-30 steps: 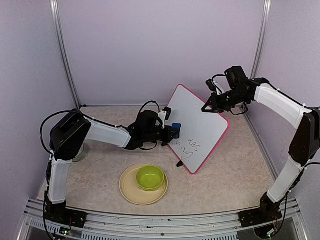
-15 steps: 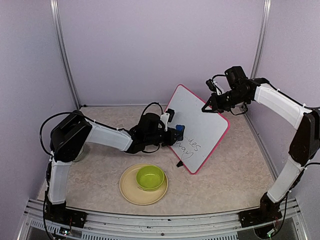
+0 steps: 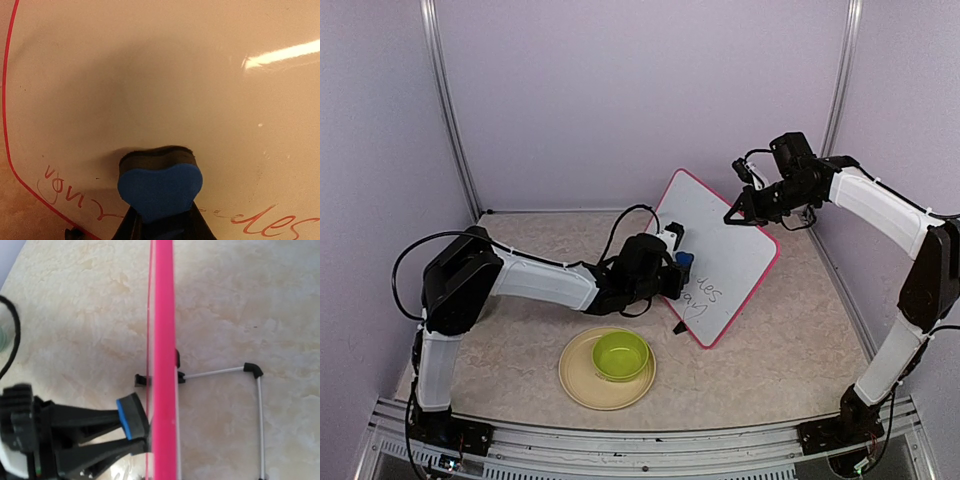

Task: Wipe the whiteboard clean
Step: Erase the center of the whiteboard.

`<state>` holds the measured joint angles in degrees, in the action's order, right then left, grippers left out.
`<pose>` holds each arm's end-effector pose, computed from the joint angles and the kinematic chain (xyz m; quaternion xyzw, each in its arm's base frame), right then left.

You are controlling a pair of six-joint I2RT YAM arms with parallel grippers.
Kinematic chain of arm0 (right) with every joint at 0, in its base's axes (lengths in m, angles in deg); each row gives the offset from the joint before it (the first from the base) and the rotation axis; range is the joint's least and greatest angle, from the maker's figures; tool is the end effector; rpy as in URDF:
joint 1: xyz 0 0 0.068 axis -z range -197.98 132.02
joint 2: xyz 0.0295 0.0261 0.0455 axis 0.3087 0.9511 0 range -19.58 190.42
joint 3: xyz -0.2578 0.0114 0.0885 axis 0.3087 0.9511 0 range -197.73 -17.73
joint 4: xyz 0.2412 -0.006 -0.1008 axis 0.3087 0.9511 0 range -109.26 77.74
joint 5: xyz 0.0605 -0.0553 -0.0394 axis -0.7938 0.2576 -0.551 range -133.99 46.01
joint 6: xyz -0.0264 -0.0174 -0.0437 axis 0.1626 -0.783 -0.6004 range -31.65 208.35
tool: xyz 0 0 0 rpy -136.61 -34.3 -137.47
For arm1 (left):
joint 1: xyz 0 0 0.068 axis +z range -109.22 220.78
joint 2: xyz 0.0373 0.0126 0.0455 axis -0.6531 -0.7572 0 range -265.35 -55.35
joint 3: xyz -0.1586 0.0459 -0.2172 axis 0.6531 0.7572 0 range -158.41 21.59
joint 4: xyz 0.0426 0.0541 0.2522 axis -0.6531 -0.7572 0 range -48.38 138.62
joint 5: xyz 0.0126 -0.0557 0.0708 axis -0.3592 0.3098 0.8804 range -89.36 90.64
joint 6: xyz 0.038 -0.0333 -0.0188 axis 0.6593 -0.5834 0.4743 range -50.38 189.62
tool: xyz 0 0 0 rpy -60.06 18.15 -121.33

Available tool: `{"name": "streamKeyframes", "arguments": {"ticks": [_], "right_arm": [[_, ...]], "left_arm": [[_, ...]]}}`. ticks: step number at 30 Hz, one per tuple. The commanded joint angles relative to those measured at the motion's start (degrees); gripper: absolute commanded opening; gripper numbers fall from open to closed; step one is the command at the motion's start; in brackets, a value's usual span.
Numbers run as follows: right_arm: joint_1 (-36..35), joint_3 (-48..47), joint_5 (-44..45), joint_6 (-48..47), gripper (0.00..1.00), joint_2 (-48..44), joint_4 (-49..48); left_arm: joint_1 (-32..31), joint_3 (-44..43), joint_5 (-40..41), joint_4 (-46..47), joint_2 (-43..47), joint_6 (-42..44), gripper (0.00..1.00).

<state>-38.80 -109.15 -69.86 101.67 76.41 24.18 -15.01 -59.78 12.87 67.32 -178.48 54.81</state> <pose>0.3380 0.1452 0.3376 -0.1395 0.9028 0.3022 0.2724 0.2800 -0.3986 0.1736 0.2353 0.7975 -0.2443 0.4989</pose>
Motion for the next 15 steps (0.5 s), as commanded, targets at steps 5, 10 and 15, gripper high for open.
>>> {"name": "streamKeyframes", "arguments": {"ticks": [5, 10, 15], "right_arm": [[-1.8, 2.0, 3.0, -6.6, 0.00, 0.8, 2.2], [-1.8, 2.0, 2.9, -6.5, 0.00, 0.9, 2.2], [-1.8, 2.1, 3.0, -6.5, 0.00, 0.8, 2.2]], "left_arm": [[-5.9, -0.7, 0.2, -3.7, -0.6, 2.6, 0.01], [-6.9, 1.3, 0.6, -2.0, 0.6, 2.5, 0.01], [-7.6, 2.5, 1.5, -0.3, 1.2, 2.6, 0.01]]}}
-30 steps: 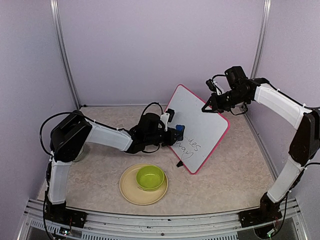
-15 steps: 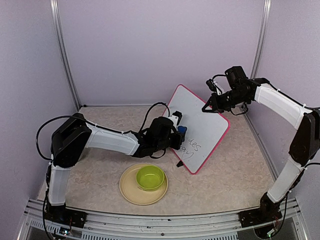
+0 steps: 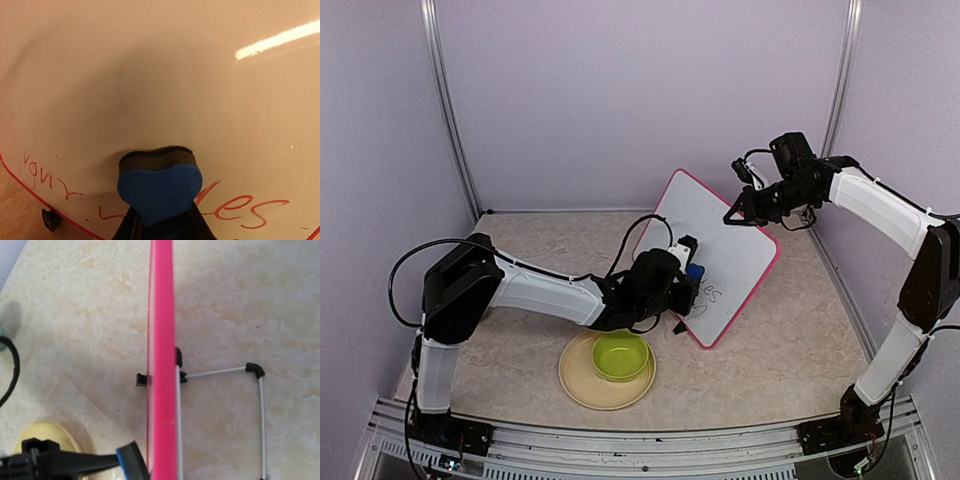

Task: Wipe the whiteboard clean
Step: Erase the center of the whiteboard.

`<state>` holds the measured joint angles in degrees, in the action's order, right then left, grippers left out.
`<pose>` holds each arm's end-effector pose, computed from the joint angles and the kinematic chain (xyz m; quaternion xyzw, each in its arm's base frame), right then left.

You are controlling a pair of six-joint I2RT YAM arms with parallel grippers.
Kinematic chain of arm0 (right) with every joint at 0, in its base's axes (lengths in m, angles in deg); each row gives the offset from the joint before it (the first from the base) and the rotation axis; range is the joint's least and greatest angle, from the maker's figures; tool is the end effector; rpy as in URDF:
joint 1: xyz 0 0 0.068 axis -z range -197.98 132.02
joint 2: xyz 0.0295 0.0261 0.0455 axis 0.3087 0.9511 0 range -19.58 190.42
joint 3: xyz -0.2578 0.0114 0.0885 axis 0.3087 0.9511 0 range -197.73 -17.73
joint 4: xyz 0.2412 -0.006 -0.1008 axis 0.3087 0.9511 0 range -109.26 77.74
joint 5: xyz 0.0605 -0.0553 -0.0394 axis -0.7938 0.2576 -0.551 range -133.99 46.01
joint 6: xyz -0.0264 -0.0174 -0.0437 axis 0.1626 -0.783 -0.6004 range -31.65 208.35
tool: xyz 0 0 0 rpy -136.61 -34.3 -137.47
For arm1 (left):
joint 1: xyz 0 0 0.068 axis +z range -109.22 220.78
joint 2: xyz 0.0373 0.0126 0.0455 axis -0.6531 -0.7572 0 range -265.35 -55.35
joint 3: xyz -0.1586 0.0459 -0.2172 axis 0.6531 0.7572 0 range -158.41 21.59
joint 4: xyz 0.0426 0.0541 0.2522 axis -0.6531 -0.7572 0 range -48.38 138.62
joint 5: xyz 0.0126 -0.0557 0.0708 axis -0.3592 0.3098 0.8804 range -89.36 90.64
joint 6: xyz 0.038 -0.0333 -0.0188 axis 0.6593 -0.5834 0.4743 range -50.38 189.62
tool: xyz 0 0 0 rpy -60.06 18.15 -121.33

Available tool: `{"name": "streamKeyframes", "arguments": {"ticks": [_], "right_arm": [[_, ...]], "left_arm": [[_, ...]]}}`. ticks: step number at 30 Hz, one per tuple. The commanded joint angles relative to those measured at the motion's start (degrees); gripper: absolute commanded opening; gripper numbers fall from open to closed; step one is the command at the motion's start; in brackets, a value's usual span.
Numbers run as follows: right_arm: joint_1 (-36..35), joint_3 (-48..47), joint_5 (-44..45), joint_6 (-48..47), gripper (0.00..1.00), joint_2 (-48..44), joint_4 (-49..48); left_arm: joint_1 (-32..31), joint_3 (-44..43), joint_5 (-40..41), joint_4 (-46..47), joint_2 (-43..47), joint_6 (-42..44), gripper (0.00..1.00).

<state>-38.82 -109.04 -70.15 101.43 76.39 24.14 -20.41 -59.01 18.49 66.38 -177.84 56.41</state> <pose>0.3378 0.1454 0.3372 -0.1423 0.9020 0.3038 0.2718 0.2421 -0.4177 0.1732 0.2600 0.7918 -0.2210 0.5065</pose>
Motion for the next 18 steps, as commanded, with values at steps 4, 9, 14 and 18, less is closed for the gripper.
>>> {"name": "streamKeyframes", "arguments": {"ticks": [4, 9, 14, 18], "right_arm": [[-1.7, 2.0, 3.3, -6.2, 0.00, 0.7, 2.2], [-1.8, 2.2, 3.3, -6.2, 0.00, 0.7, 2.1], [-1.8, 2.2, 3.3, -6.2, 0.00, 0.7, 2.1], [-1.8, 2.3, 3.3, -6.3, 0.00, 0.7, 2.1]], "left_arm": [[-2.8, 2.7, -3.4, 2.1, 0.9, 1.0, 0.01], [-3.3, 3.0, -2.8, 2.9, 0.9, 1.4, 0.01], [-4.0, 3.1, -2.0, 3.4, 1.2, 2.0, 0.01], [-4.5, 3.2, -1.6, 4.0, 1.6, 2.5, 0.01]]}}
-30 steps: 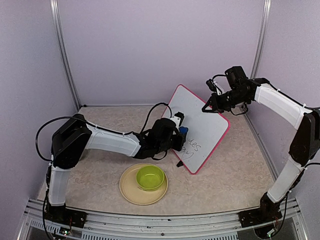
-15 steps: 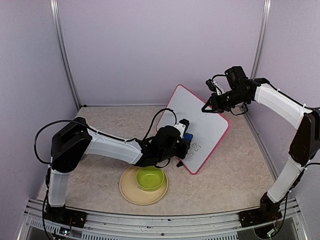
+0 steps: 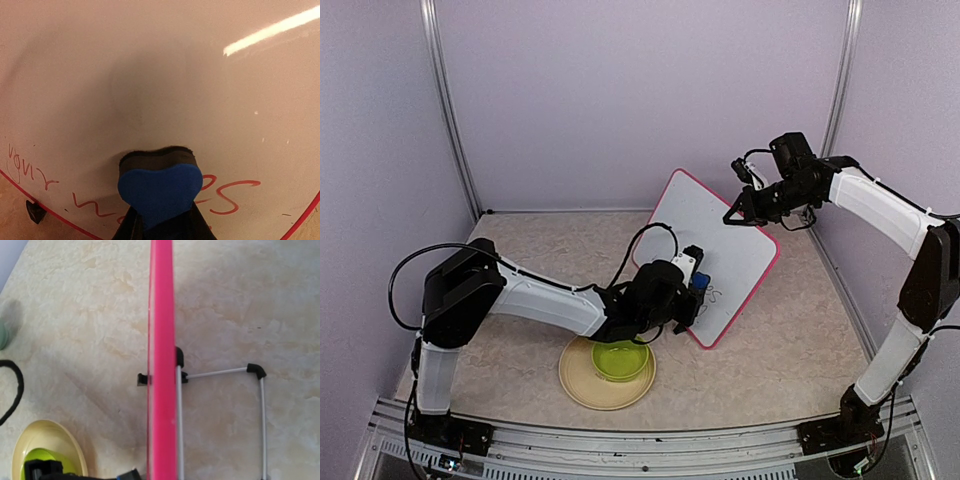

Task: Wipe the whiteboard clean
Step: Erase the center of the whiteboard.

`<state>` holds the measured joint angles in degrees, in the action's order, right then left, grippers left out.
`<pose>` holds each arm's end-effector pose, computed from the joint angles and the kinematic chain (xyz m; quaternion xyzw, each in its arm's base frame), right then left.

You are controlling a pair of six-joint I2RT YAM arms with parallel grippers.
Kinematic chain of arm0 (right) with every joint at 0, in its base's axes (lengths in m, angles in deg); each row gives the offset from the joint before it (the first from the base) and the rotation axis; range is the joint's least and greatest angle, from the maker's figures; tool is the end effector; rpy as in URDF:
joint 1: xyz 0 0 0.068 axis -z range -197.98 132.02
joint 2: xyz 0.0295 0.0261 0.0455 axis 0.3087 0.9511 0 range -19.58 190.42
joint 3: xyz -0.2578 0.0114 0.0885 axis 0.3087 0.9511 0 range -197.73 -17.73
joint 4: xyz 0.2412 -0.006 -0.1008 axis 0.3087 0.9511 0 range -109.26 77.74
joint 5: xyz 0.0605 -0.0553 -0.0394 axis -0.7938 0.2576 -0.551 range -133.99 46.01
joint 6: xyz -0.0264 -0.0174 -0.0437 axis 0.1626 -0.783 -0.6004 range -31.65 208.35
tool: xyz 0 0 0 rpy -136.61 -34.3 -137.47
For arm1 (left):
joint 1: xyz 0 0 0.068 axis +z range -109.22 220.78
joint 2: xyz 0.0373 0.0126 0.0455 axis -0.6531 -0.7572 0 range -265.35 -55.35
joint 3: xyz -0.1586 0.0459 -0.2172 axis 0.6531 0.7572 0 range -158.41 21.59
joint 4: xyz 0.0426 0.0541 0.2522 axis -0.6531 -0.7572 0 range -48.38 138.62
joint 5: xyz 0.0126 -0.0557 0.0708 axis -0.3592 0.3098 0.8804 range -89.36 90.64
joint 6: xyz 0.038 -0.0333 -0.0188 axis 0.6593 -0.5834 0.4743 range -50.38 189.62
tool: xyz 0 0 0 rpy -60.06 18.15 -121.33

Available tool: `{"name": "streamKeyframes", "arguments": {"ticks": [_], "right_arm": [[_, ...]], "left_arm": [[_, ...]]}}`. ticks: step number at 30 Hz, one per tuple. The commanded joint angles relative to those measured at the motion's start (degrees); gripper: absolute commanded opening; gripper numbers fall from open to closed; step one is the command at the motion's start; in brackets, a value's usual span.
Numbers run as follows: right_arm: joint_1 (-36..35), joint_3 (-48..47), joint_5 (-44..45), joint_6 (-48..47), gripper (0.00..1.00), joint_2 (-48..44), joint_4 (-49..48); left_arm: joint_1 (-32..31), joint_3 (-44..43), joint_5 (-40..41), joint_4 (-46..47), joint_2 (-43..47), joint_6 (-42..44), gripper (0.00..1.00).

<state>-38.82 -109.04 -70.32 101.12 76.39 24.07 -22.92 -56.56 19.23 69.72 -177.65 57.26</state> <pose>0.3378 0.1455 0.3373 -0.1454 0.9010 0.3044 0.2726 0.2218 -0.4233 0.1669 0.2763 0.7805 -0.2292 0.5118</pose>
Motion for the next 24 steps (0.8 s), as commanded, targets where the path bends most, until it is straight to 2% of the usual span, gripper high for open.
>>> {"name": "streamKeyframes", "arguments": {"ticks": [1, 19, 24], "right_arm": [[-1.8, 2.2, 3.4, -6.0, 0.00, 0.7, 2.2], [-1.8, 2.3, 3.5, -6.1, 0.00, 0.8, 2.2], [-1.9, 2.3, 3.6, -6.1, 0.00, 0.6, 2.2]], "left_arm": [[-2.1, 0.8, -2.2, 1.0, 1.4, 1.8, 0.01], [-4.3, 0.8, 0.1, 2.0, 2.7, 4.1, 0.01], [-0.8, 0.6, 4.5, -0.6, 4.2, 3.6, 0.01]]}}
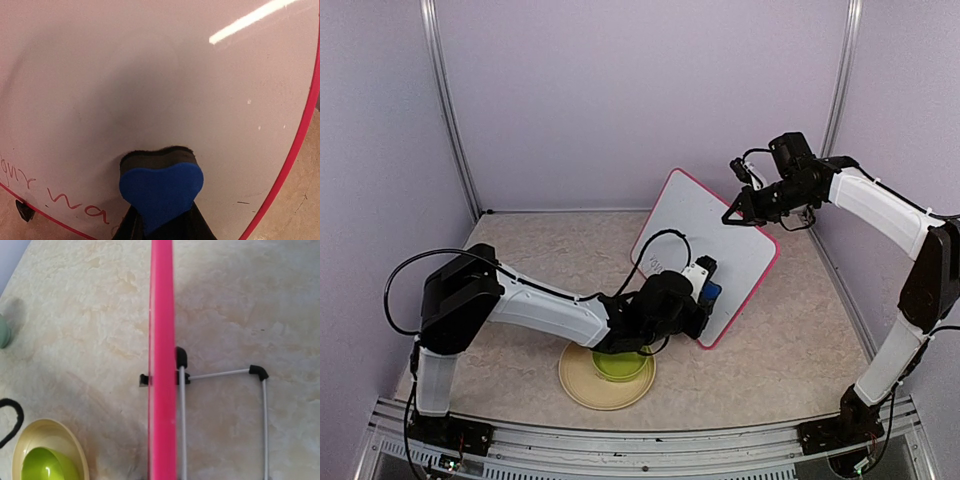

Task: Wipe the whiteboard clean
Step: Erase the center of the whiteboard.

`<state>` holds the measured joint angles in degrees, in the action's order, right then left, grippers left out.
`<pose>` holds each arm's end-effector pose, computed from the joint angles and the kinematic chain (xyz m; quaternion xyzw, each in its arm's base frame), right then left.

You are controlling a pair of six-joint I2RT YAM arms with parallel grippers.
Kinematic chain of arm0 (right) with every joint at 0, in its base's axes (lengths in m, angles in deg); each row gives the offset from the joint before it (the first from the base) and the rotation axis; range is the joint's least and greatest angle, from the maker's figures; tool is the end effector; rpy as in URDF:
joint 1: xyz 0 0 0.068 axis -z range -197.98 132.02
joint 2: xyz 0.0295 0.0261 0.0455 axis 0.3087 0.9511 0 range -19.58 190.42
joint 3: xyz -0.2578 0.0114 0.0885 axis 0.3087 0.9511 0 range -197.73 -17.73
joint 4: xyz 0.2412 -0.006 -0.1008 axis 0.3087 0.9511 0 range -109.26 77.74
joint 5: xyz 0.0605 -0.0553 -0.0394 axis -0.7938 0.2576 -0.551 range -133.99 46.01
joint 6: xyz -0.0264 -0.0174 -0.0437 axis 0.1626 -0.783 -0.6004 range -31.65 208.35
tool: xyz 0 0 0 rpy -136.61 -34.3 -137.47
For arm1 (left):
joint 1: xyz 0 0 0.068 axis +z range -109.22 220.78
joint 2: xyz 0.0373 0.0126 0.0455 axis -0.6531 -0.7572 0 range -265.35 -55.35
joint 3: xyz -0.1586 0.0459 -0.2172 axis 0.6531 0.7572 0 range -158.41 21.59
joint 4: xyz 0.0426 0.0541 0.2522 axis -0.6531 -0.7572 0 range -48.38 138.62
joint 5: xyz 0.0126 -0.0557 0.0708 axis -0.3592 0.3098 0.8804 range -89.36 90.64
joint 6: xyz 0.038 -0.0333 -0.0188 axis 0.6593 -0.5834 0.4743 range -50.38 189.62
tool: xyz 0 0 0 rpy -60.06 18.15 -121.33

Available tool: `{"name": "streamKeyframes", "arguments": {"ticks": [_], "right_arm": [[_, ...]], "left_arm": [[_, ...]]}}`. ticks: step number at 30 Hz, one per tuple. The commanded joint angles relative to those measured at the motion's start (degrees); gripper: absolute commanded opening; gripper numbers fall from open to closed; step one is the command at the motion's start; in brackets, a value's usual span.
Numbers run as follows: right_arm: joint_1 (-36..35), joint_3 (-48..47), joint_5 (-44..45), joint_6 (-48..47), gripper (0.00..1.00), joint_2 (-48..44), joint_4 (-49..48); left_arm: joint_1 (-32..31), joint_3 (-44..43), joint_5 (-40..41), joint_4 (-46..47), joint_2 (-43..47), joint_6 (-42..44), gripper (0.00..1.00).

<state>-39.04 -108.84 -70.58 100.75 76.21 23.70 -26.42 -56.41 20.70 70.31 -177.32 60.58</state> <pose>0.3368 0.1468 0.3378 -0.1513 0.8986 0.3065 0.2750 0.1961 -0.4352 0.1699 0.3126 0.7618 -0.2249 0.5209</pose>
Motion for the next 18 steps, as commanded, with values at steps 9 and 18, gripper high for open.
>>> {"name": "streamKeyframes", "arguments": {"ticks": [9, 18], "right_arm": [[-1.6, 2.1, 3.7, -5.7, 0.00, 0.9, 2.5], [-1.6, 1.9, 3.7, -5.6, 0.00, 1.2, 2.6]], "left_arm": [[13.9, 0.7, -0.2, -3.4, 5.8, -3.2, 0.01], [13.6, -3.9, -5.4, -4.8, 0.0, -3.9, 0.01]]}}
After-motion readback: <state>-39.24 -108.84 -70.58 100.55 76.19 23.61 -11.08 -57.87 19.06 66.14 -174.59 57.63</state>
